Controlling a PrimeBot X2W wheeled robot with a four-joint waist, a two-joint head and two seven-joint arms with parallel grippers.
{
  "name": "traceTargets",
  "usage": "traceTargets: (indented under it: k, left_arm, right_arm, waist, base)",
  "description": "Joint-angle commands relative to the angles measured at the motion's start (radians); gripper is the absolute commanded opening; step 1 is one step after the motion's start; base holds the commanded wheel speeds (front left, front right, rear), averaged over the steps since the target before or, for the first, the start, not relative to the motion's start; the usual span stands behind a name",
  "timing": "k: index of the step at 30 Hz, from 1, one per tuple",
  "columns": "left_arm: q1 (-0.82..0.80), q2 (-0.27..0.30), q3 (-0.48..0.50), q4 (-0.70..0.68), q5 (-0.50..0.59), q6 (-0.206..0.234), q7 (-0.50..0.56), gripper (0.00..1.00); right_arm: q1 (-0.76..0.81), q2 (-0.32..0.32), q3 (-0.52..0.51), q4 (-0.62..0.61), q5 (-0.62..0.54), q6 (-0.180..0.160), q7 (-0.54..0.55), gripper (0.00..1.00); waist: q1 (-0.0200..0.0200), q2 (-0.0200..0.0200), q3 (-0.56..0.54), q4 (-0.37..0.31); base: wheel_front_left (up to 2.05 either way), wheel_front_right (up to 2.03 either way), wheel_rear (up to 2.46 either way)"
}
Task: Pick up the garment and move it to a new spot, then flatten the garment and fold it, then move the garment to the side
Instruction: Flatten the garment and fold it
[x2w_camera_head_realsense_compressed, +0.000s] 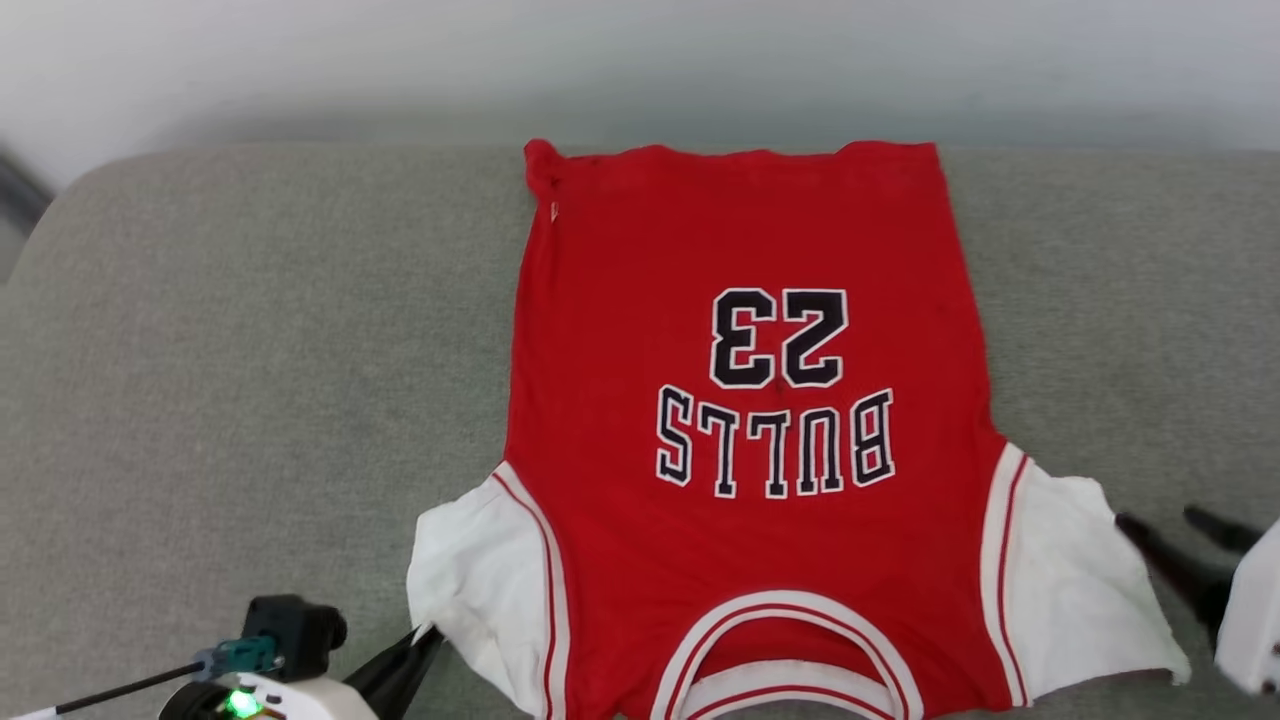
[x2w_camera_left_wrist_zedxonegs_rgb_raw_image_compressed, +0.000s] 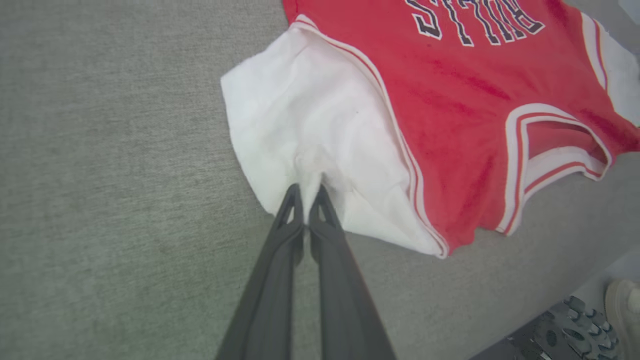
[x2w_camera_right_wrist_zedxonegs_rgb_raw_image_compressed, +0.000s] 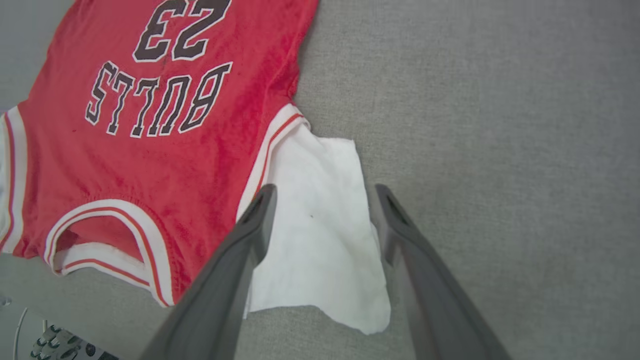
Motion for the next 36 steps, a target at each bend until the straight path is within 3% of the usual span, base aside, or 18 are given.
traceTargets:
  k: [1, 6, 11, 15, 25, 31, 36]
  left_arm:
    - [-0.023, 0.006, -0.004, -0.042, 0.009, 0.002, 0.019, 0.0]
    - [-0.067, 0.027, -0.026, -0.188, 0.035, -0.003, 0.082, 0.0]
    - [-0.122, 0.035, -0.049, -0.303, 0.083, -0.003, 0.137, 0.0]
    - [-0.171, 0.015, -0.072, -0.362, 0.12, -0.017, 0.16, 0.0]
    - [-0.272, -0.039, -0.11, -0.428, 0.182, -0.056, 0.186, 0.0]
    - [-0.307, -0.063, -0.121, -0.431, 0.197, -0.076, 0.181, 0.0]
    - [-0.312, -0.083, -0.127, -0.416, 0.2, -0.078, 0.163, 0.0]
  right_arm:
    - [-0.061, 0.02, -0.027, -0.022, -0.004, 0.0, 0.052, 1.0]
    - [-0.26, 0.042, -0.074, -0.025, -0.06, 0.0, 0.241, 1.0]
    - [-0.526, 0.061, -0.141, 0.065, -0.14, 0.0, 0.437, 1.0]
    - [-0.724, 0.024, -0.181, 0.135, -0.245, 0.0, 0.552, 1.0]
    - [-1.048, -0.067, -0.236, 0.3, -0.494, 0.0, 0.674, 1.0]
    - [-1.127, -0.087, -0.249, 0.378, -0.563, 0.0, 0.678, 1.0]
    - [-1.08, -0.078, -0.223, 0.455, -0.569, 0.0, 0.683, 1.0]
  waist:
    - [0.0, 0.0, 0.044, 0.039]
    - [0.0, 0.0, 0.149, 0.108]
    - [0.0, 0.0, 0.266, 0.189]
    - [0.0, 0.0, 0.349, 0.267]
    - [0.0, 0.0, 0.499, 0.425]
    - [0.0, 0.0, 0.537, 0.47]
    - [0.0, 0.0, 0.551, 0.475]
  base:
    - [0.0, 0.0, 0.0]
    - [0.0, 0.0, 0.0]
    - [0.0, 0.0, 0.0]
    - [0.0, 0.0, 0.0]
    - [0.0, 0.0, 0.0]
    - [0.0, 0.0, 0.0]
    - [0.0, 0.0, 0.0]
